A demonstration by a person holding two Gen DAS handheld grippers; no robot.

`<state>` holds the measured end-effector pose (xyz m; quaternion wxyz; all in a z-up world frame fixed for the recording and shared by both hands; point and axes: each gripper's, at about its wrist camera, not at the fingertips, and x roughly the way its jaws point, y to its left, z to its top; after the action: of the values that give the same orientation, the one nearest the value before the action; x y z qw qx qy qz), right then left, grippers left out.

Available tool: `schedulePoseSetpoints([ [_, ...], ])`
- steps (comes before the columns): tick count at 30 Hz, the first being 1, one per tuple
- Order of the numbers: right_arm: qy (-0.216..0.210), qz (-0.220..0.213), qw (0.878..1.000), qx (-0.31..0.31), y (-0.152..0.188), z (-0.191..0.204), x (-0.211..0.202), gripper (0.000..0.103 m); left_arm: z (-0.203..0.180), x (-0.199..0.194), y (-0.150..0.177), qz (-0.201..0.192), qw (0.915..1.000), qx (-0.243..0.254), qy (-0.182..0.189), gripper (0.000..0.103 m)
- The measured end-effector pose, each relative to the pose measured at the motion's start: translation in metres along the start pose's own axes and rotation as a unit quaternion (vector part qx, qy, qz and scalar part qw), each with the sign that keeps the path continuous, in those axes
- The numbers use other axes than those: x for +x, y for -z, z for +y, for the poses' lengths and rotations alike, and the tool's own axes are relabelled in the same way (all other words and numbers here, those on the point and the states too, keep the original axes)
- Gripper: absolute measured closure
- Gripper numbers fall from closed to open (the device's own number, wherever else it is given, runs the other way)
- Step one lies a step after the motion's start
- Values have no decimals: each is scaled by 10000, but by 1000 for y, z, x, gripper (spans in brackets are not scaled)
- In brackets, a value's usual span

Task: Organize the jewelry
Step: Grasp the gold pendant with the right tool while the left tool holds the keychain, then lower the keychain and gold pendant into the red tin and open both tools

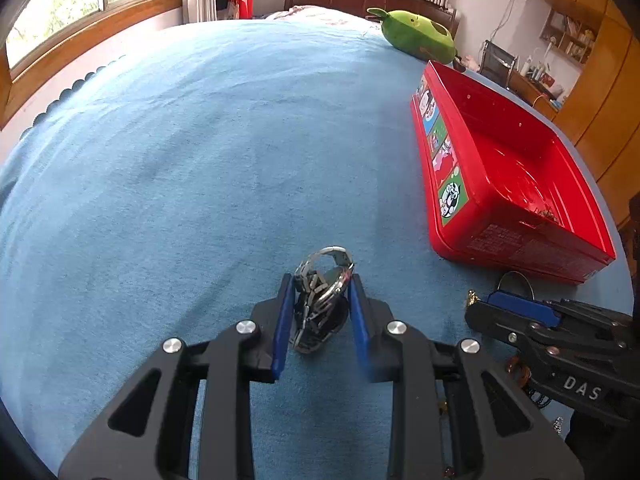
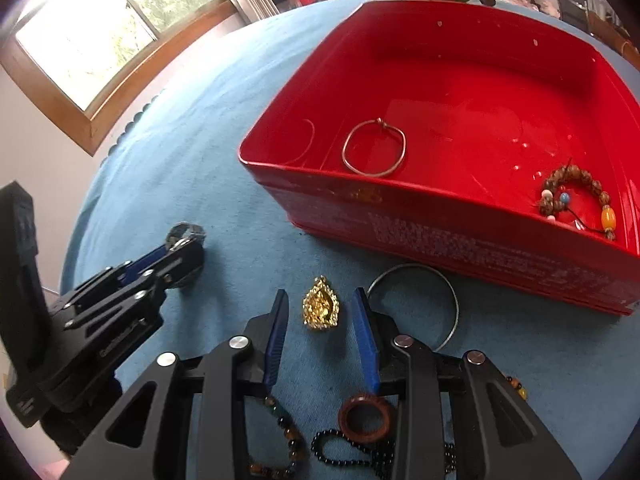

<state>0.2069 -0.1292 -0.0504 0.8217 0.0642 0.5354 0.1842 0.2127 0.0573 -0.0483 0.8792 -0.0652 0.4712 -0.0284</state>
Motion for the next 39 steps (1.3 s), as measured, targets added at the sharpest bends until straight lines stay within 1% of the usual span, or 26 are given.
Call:
schedulePoseSetpoints([
  [5, 262, -50, 9992, -311, 3, 12, 4, 70, -1, 2, -2, 17, 10000, -26, -7, 77],
  [6, 264, -55, 9990, -365, 4, 15, 5, 68, -1, 2, -2, 17, 10000, -31, -4, 77],
  [7, 267, -58, 9988, -417, 4, 17, 7, 64, -1, 2, -2, 19, 10000, -35, -1, 77],
  [10, 363, -77, 9978, -548, 5, 21, 9, 63, -2, 3, -2, 19, 10000, -40, 2, 77],
  [11, 440, -104, 9972, -596, 5, 23, 9, 65, -2, 3, -2, 19, 10000, -43, 2, 77],
  [13, 649, -186, 9953, -697, 5, 28, 12, 83, -2, 2, -2, 18, 10000, -50, 4, 77],
  [14, 653, -214, 9952, -701, 3, 29, 14, 85, -1, 2, -2, 15, 10000, -52, 4, 77],
  [18, 187, -255, 9987, -392, 3, 11, 5, 85, -1, 2, -2, 1, 10000, -53, -8, 77],
  [19, 86, -243, 9991, -346, 4, 6, 2, 89, -1, 2, -2, -9, 10000, -58, -16, 77],
  [21, -188, -291, 9990, -267, 5, 0, -9, 89, -1, 1, -2, -38, 10000, -70, -3, 77],
  [26, -499, -554, 9970, -202, 6, -7, -33, 89, -1, -3, -2, -139, 9999, -58, 45, 77],
  [31, -632, -695, 9956, -48, 10, -23, -50, 89, -3, -7, -3, -248, 9996, -40, 143, 77],
  [33, -675, -796, 9945, -16, 10, -28, -61, 89, -4, -10, -3, -256, 9994, -42, 247, 77],
  [37, -715, -1141, 9909, 93, 6, -37, -88, 89, -12, -24, -6, -376, 9986, 0, 382, 78],
  [39, -649, -1308, 9891, 169, 3, -47, -103, 89, -20, -34, -10, -501, 9979, 124, 392, 81],
])
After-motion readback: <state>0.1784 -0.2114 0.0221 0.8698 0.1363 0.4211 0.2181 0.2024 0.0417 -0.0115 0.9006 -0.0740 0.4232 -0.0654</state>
